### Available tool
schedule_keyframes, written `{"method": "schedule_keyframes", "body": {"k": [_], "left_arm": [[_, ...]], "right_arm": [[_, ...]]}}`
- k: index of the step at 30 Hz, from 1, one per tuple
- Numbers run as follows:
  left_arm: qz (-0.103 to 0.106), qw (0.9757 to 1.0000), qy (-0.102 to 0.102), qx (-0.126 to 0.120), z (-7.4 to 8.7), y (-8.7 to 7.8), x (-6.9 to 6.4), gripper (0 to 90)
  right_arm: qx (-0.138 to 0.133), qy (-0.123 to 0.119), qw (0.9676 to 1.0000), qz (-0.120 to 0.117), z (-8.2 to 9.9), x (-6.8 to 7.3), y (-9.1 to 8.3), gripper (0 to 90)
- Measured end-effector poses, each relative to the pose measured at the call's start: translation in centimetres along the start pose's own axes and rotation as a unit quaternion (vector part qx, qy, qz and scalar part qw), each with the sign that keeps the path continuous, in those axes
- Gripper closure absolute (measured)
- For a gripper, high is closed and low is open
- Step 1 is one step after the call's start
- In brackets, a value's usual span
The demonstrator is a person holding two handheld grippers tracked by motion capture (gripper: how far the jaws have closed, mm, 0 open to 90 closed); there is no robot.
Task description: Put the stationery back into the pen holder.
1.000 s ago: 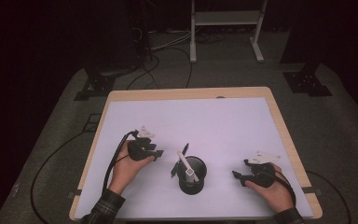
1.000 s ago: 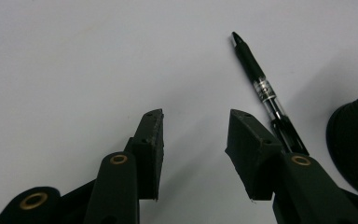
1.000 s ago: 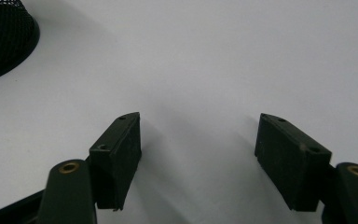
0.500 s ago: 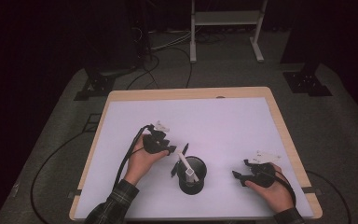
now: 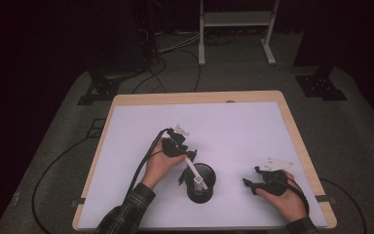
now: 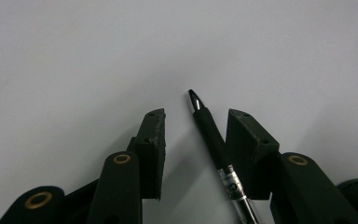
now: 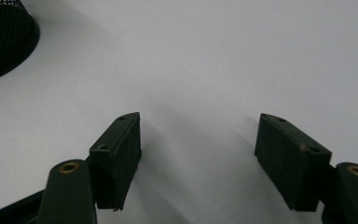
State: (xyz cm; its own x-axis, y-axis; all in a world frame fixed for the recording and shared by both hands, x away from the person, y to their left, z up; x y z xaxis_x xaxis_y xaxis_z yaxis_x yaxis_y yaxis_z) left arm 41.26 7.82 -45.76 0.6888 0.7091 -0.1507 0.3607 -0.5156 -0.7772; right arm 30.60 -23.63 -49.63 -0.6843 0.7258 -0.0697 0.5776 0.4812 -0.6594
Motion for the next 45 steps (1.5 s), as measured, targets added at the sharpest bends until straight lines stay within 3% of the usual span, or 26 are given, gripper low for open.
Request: {"method": "schedule_keyframes", "body": {"k": [13,34,40,45], "left_arm": [[0.012,0.9997,-0.003,0.019,0.1,1.8,-0.5,60.5],[0.011,0.9997,0.006,0.022,0.1,1.8,-0.2,79.2],[0.003,0.9995,0.018,0.027,0.0,1.9,-0.5,76.9],[-0.003,0.9994,0.021,0.027,0.0,1.9,-0.6,80.2]], "right_arm": [[0.0,0.001,1.0,-0.001,0.0,0.0,0.0,30.4],[0.0,0.001,1.0,0.0,0.0,0.0,0.0,30.4],[0.0,0.001,1.0,-0.001,0.0,0.0,0.0,30.4],[0.0,0.001,1.0,-0.001,0.0,0.0,0.0,30.4]]}}
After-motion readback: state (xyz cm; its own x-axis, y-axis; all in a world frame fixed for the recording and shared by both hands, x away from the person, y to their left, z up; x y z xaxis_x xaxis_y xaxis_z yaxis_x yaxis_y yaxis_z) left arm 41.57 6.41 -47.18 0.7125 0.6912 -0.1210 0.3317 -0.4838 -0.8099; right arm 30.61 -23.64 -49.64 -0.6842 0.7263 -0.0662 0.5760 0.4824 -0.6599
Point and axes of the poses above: each handheld gripper's, and its own axes: y roughly forward along the jaws, z roughly out of its underside, x roughly to its left, the point moved 2 cm from there along y, roughly forward along the jaws, and after that the axes turned 6 degrees about -y, right-handed, at the moved point
